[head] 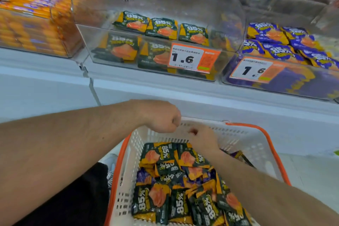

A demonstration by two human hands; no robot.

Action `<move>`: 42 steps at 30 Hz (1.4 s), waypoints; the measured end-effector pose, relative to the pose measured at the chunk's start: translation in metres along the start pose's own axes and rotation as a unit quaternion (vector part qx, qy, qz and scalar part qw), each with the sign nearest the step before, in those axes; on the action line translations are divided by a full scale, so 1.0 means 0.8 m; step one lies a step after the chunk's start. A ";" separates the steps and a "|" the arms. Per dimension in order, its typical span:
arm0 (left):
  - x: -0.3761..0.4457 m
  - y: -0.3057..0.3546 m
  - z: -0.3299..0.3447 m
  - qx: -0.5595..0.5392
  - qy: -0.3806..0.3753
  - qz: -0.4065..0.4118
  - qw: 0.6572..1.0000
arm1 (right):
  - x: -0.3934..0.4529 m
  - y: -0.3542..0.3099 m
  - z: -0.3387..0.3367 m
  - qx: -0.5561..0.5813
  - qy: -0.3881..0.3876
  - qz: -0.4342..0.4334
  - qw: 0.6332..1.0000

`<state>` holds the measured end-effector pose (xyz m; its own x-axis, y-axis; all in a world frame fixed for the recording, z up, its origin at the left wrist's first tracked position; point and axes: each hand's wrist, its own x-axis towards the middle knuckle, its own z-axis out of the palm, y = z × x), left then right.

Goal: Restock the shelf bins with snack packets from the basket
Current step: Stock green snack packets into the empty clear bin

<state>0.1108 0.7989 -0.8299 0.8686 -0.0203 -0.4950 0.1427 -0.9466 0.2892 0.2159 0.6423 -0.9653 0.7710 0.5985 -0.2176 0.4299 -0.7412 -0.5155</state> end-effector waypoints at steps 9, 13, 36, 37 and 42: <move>0.028 -0.010 0.010 0.041 -0.051 -0.036 0.997 | -0.009 0.087 0.090 -0.195 -0.219 0.136 0.946; 0.038 -0.008 0.008 0.051 -0.069 -0.041 0.995 | -0.019 0.105 0.097 -0.277 -0.192 0.031 0.941; -0.060 0.007 -0.019 -0.097 0.137 -0.130 0.977 | -0.042 -0.054 -0.108 0.444 -0.096 0.092 0.886; -0.061 0.007 -0.019 -0.131 0.162 -0.132 0.969 | -0.045 -0.061 -0.118 0.486 -0.111 0.086 0.862; -0.070 0.023 -0.012 -0.369 0.288 -0.074 0.881 | -0.061 -0.088 -0.158 0.570 -0.177 0.031 0.802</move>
<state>0.0694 0.7856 -0.7892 0.8812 0.4529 -0.1357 0.3587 -0.4535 0.8159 0.2074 0.6272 -0.8134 0.5061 0.7690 -0.3905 -0.4682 -0.1353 -0.8732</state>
